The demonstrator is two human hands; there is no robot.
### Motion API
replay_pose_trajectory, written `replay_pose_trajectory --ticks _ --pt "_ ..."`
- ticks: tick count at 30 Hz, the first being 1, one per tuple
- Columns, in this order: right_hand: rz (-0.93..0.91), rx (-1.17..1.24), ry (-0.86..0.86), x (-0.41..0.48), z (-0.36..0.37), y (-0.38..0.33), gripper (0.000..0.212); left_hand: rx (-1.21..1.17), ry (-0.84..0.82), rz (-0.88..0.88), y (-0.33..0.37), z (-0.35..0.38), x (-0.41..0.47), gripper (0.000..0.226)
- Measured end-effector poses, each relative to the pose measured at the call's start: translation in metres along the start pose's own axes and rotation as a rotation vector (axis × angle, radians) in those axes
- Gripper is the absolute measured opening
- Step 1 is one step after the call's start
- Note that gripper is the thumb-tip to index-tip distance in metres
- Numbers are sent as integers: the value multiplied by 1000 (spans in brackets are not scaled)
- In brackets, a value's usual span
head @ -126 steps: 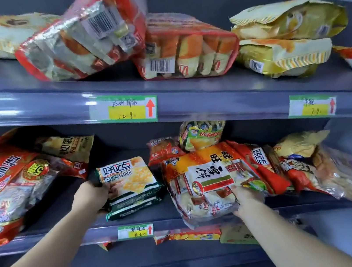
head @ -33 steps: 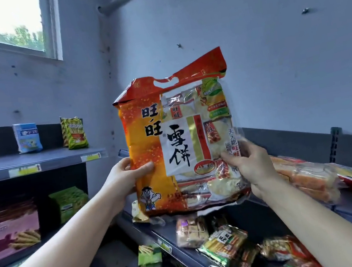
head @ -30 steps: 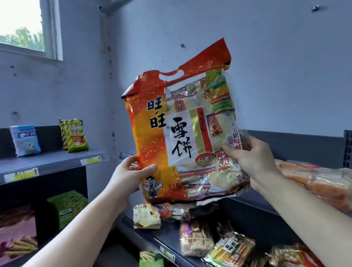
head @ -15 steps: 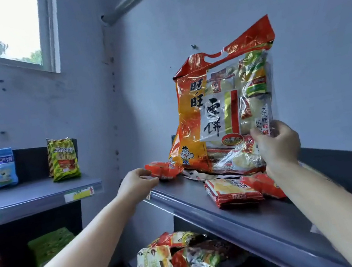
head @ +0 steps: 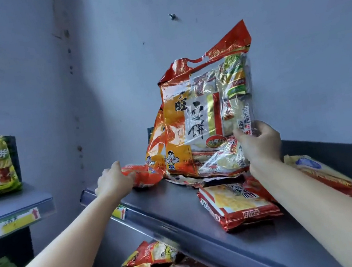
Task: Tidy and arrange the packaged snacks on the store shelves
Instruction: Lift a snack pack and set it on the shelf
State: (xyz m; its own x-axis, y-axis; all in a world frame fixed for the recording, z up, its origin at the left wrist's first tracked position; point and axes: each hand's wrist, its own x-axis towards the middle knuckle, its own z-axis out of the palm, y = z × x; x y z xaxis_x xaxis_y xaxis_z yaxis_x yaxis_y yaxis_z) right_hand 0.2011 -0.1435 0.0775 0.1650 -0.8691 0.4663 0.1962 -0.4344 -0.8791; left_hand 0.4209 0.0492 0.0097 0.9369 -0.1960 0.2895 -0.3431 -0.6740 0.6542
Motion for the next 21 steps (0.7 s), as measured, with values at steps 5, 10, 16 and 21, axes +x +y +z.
replay_pose_trajectory --ticks 5,10,16,21 --pt "3 -83 -25 2 32 10 28 -28 64 25 -15 0 27 25" --pt "35 -99 -44 -3 57 17 25 -216 25 23 -28 -8 38 19" --pt "36 -139 -78 0 65 30 19 -519 109 -138 -21 1 51 12" --pt "99 -98 -96 -4 78 43 13 -725 299 -140 -22 -17 59 17"
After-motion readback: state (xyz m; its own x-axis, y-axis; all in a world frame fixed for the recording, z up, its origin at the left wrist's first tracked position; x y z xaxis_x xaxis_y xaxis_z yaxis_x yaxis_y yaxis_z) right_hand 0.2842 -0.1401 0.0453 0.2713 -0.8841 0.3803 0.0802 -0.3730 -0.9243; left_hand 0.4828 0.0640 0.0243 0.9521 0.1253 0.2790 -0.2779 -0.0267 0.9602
